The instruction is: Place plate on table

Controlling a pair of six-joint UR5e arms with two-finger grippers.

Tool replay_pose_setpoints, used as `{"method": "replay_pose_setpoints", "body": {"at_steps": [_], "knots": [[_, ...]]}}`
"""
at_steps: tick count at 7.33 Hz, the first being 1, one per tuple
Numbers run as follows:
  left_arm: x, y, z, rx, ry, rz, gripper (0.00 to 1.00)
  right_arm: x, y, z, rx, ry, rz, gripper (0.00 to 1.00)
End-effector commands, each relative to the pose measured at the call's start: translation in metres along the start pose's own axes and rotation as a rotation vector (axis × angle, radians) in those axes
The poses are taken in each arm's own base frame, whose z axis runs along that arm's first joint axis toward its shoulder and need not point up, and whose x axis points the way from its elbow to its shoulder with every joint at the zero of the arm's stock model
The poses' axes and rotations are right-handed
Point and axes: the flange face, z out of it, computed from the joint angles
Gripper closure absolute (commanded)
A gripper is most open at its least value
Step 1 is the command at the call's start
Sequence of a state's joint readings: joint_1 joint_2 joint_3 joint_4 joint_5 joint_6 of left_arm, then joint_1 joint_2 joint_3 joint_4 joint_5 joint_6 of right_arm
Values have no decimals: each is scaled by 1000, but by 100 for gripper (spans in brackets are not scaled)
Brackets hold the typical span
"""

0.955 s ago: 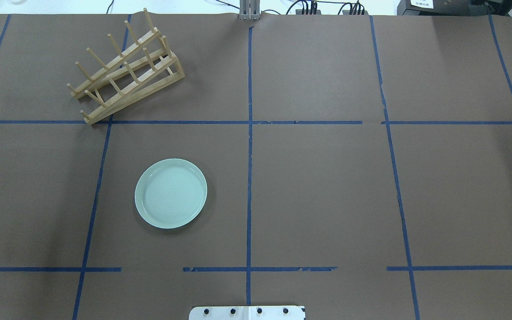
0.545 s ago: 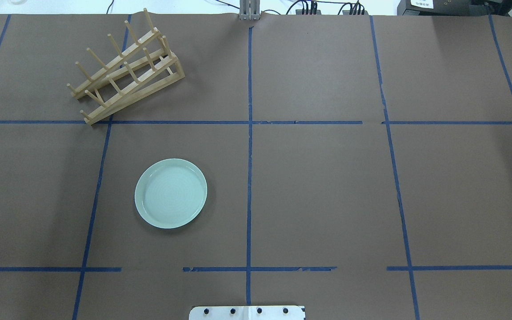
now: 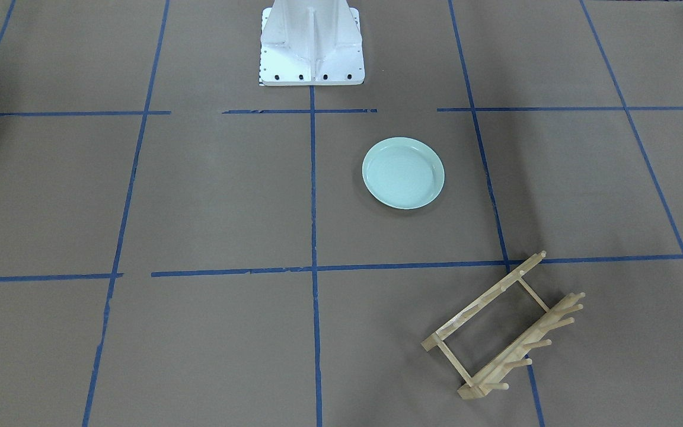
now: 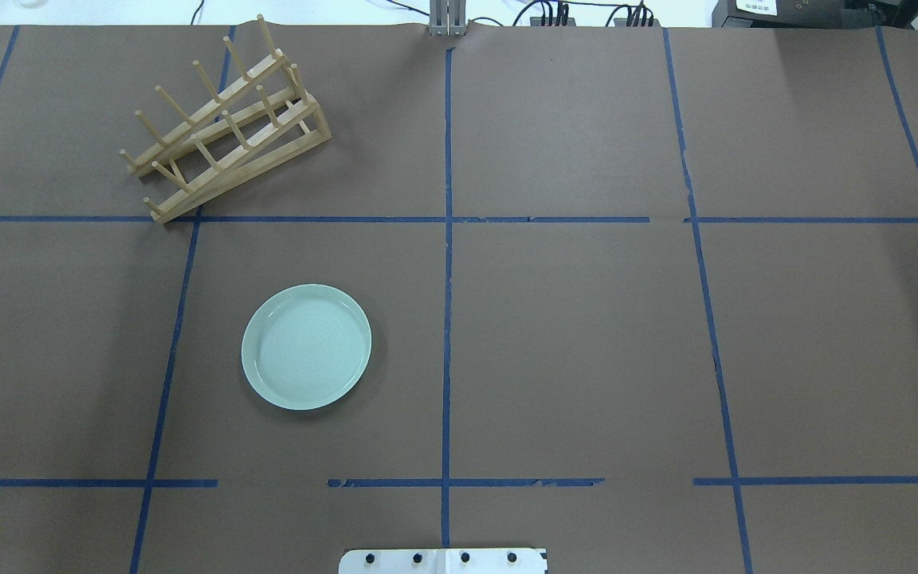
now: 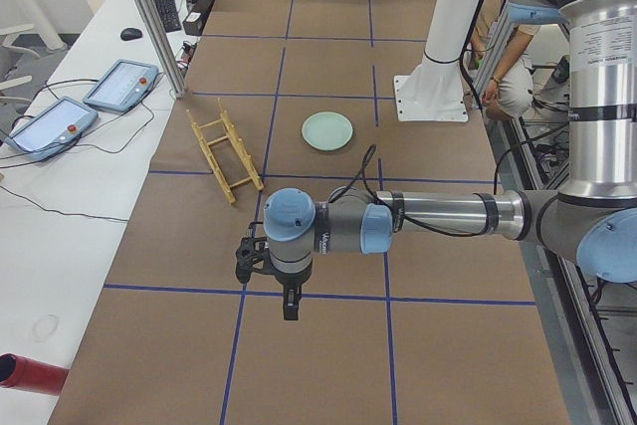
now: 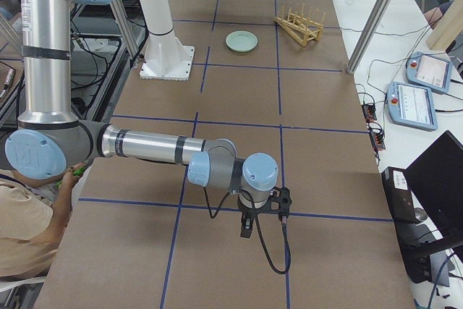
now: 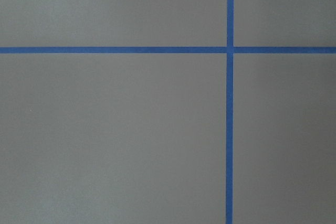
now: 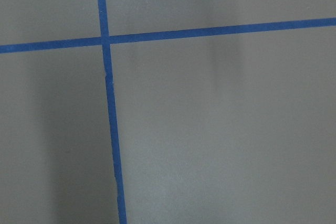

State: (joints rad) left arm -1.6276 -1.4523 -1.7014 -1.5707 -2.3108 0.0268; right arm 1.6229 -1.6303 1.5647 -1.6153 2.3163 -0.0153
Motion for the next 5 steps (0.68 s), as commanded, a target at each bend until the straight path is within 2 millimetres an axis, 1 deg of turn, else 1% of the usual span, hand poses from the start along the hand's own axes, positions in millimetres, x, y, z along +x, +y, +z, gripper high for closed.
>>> {"method": "replay_pose_setpoints", "body": {"at_steps": [1,3,4,5], "knots": [[4,-1,-5,15,-1,12,0,0,0,0,0,0,0,0],[16,-15,-18,43,-2,43,0,0,-1,0,1,0,-1,0],[27,-32,-31,55,2,53,0,0,-1,0,1,0,-1,0],[31,-31,-35,3,13,4,0,0,0,0,0,0,0,0]]}}
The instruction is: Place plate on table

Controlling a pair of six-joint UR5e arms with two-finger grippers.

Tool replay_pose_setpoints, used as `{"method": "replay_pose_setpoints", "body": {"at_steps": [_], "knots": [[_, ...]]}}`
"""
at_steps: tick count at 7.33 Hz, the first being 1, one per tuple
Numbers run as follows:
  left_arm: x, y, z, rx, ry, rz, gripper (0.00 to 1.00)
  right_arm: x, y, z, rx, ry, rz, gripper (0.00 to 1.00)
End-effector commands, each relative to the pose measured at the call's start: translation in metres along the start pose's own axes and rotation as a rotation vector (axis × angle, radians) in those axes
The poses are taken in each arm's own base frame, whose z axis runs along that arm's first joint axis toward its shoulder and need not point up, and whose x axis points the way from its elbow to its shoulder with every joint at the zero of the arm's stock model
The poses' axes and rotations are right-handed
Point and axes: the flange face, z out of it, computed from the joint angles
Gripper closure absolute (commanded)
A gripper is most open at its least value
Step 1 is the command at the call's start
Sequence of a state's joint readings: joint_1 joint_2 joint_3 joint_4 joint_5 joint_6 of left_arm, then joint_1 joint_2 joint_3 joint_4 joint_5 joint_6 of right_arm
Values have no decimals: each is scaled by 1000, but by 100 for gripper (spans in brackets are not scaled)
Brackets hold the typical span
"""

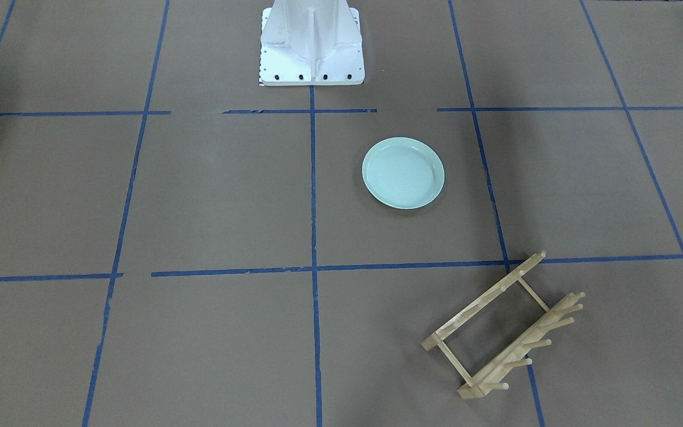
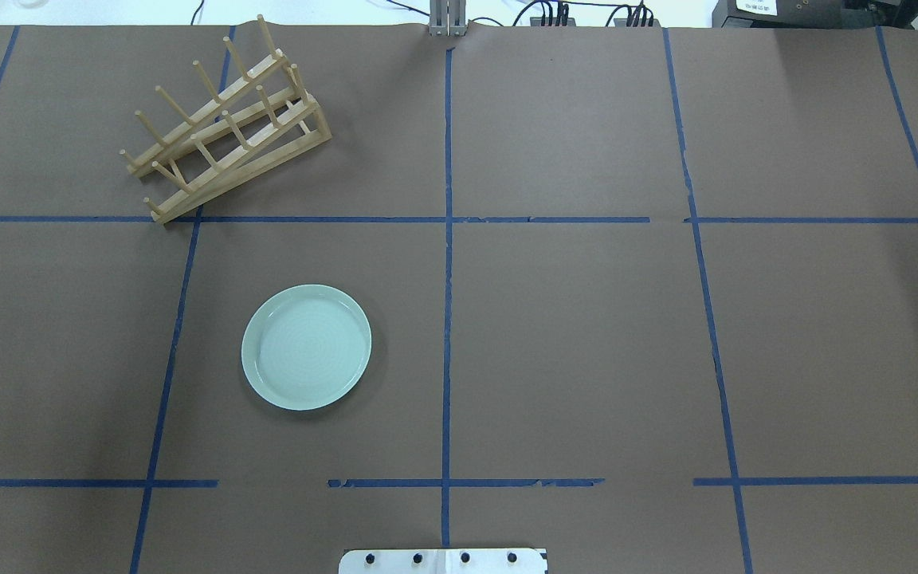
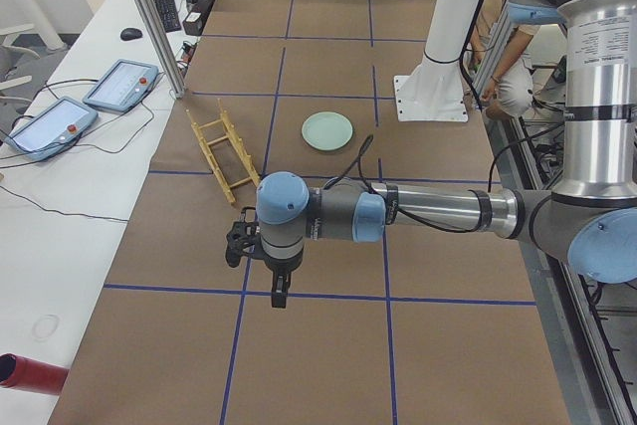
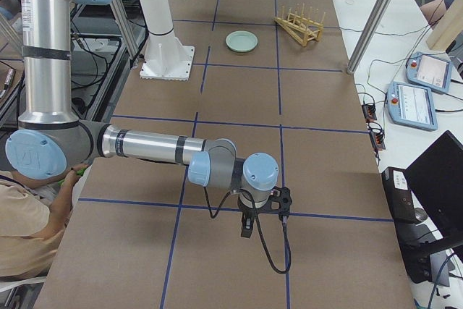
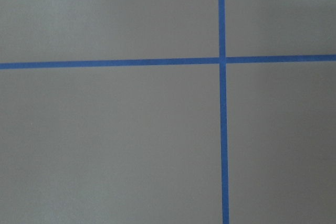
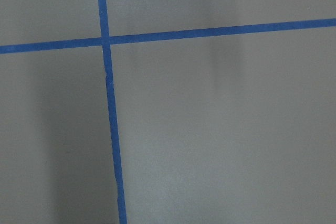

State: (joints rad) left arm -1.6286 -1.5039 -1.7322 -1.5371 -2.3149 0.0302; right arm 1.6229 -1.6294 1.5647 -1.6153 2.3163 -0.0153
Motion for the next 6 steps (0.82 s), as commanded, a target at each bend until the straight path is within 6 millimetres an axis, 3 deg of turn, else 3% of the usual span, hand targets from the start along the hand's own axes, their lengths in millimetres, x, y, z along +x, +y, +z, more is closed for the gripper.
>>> {"method": "replay_pose_setpoints", "body": {"at_steps": [1,3,6], "knots": [[12,-20,-12,-50,9,-42,0,0,1,0,-1,0,1,0],[12,-27,1,-69,15,-33,0,0,1,0,-1,0,1,0],[22,-36,-1,-63,16,25,0,0,0,0,0,0,0,0]]}}
